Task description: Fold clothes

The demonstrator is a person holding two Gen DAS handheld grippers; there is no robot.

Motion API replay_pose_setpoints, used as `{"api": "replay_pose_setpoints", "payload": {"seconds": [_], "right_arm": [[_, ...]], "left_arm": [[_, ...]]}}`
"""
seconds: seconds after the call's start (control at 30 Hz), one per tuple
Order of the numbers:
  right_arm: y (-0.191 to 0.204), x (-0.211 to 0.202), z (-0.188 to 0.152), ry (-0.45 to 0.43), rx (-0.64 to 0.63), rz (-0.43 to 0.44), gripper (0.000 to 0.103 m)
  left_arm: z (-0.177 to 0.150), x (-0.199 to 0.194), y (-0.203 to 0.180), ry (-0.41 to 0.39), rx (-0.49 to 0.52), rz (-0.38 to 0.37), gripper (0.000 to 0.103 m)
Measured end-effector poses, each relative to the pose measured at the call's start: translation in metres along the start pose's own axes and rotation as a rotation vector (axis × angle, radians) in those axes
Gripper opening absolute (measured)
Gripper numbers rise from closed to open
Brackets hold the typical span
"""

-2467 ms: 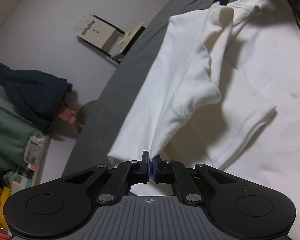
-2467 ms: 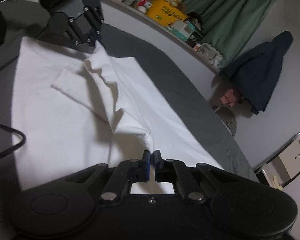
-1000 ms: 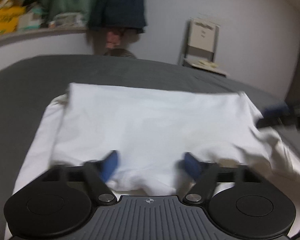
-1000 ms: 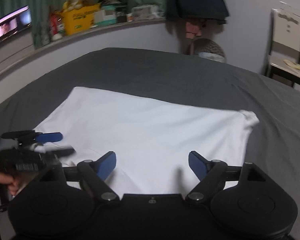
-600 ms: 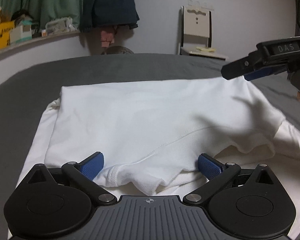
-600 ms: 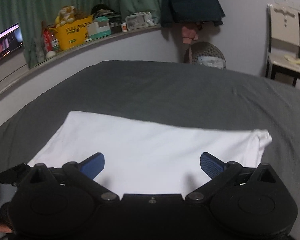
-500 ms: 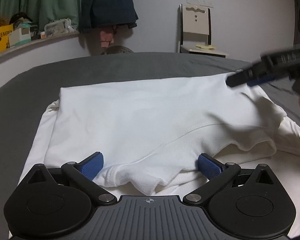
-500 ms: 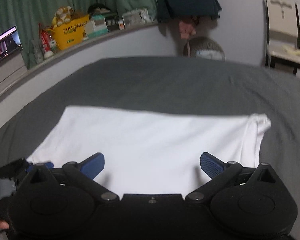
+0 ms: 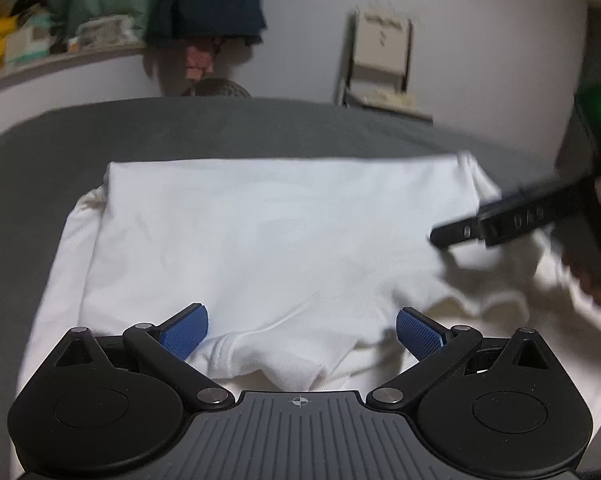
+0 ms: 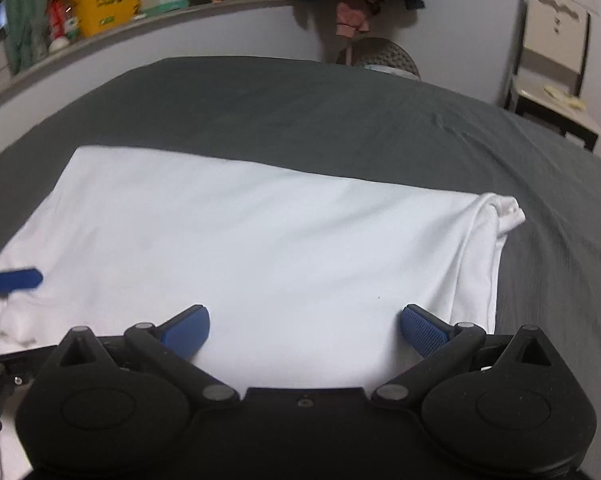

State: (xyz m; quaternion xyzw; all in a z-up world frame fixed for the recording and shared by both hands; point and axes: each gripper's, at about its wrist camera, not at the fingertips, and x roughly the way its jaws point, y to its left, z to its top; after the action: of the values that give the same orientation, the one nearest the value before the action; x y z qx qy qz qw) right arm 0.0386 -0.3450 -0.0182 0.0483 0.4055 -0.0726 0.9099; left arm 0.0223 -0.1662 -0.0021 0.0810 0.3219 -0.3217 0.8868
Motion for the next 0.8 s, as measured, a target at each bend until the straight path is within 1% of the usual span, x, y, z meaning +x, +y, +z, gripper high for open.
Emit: {"api": "replay_pose_setpoints", "payload": {"seconds": [0.1,0.17,0.2,0.33,0.4,0.47,0.53,0.57,0.63,0.67,0.7,0.8], "right_arm": [[0.001,0.002,-0.002,0.003,-0.015,0.008,0.103],[-0.002,0.000,-0.002,-0.001,-0.001,0.024,0.103],[-0.003,-0.001,-0.001,-0.002,0.003,0.032,0.103],[-0.009,-0.008,0.002,-0.013,-0.008,0.053,0.103],[-0.014,-0.016,0.008,-0.050,-0.007,0.036,0.103],[-0.026,-0.023,0.020,-0.093,-0.008,0.021,0.103],[-0.040,-0.027,0.031,-0.126,-0.005,0.008,0.103],[-0.049,-0.026,0.034,-0.125,0.012,-0.004,0.103],[-0.069,-0.024,0.039,-0.123,0.051,-0.022,0.103],[-0.081,-0.023,0.039,-0.123,0.085,-0.012,0.103],[-0.093,-0.022,0.038,-0.123,0.122,0.002,0.103],[-0.125,-0.012,0.032,-0.113,0.230,0.080,0.103]], "left_arm": [[0.003,-0.003,-0.004,0.022,0.035,0.033,0.103],[0.006,-0.009,0.002,0.006,-0.002,-0.008,0.103],[0.009,-0.013,0.006,-0.005,-0.017,-0.017,0.103],[0.023,-0.032,0.024,-0.103,-0.006,0.069,0.103],[0.034,-0.038,0.042,-0.139,-0.015,0.090,0.103],[0.050,-0.040,0.062,-0.148,-0.038,0.115,0.103],[0.068,-0.036,0.083,-0.137,-0.073,0.119,0.103],[0.076,-0.031,0.095,-0.123,-0.092,0.126,0.103],[0.087,-0.015,0.116,-0.064,-0.132,0.153,0.103],[0.092,-0.007,0.126,-0.035,-0.151,0.165,0.103],[0.094,0.003,0.134,-0.003,-0.164,0.161,0.103],[0.094,0.030,0.151,0.068,-0.186,0.148,0.103]]}}
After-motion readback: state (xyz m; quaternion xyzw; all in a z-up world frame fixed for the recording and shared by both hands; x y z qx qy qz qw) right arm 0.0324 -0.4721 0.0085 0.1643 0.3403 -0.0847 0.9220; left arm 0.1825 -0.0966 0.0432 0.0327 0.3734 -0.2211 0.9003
